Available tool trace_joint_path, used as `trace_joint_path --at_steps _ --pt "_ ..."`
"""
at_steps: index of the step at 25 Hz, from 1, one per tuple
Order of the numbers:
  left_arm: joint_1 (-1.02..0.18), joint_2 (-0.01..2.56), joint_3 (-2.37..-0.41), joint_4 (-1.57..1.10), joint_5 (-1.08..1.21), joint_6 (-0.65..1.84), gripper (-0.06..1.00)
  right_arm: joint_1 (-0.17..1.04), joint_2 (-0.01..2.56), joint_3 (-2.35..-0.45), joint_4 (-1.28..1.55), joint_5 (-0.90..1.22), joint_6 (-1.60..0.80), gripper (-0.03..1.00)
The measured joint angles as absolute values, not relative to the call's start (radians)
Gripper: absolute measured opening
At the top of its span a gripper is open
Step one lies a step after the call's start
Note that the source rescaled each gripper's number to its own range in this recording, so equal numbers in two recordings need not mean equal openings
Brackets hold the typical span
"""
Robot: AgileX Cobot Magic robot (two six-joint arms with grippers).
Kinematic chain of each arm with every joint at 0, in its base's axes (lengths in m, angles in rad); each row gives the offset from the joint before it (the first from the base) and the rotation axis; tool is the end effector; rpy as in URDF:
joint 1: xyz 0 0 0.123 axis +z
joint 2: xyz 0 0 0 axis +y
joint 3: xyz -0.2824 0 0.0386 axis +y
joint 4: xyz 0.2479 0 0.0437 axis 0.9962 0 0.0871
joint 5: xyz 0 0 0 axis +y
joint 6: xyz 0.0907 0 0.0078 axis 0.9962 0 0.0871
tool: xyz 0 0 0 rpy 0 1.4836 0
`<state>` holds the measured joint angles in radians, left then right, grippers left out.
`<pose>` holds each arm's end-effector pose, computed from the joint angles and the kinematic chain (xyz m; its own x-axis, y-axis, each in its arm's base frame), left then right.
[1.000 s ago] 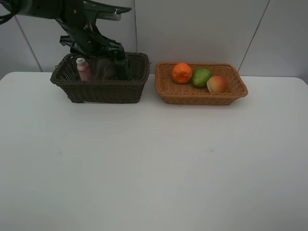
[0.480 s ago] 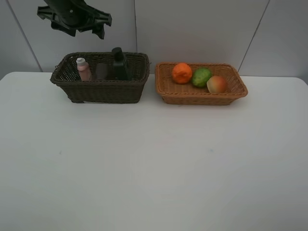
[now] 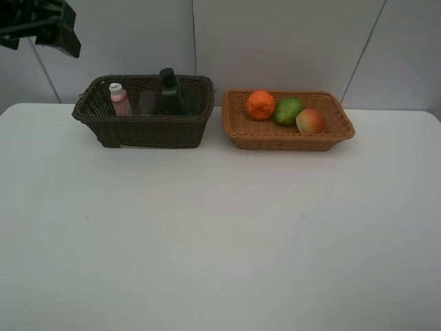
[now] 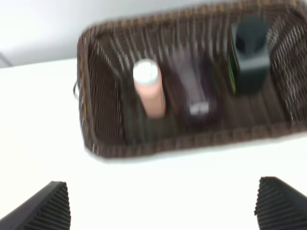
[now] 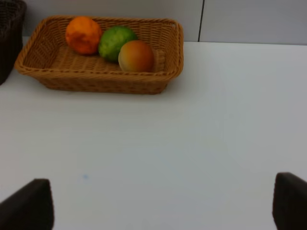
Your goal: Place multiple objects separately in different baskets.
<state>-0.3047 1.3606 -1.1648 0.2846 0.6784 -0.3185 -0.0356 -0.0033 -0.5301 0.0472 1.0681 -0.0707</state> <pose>0.2862 -0.0731 0.3396 -0.6755 0.1150 -0.7283 0.1110 0.9924 0.0538 -0.0092 0.0041 0.2849 -0.4314 -0.0326 -0.9016 -0.0224 0.9994 -0.0254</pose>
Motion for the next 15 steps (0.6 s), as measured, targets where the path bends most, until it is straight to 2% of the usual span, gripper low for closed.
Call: trace_joint_path --at_steps 6,15 --pt "-0.305 1.013 -0.979 0.220 0.828 -0.281 1.00 -0.036 -0.003 -0.530 0.047 1.068 -0.071 1.00" --pt "-0.305 0.438 -0.855 0.085 1.098 -0.195 1.00 -0.036 -0.003 -0.530 0.047 1.068 -0.071 1.00"
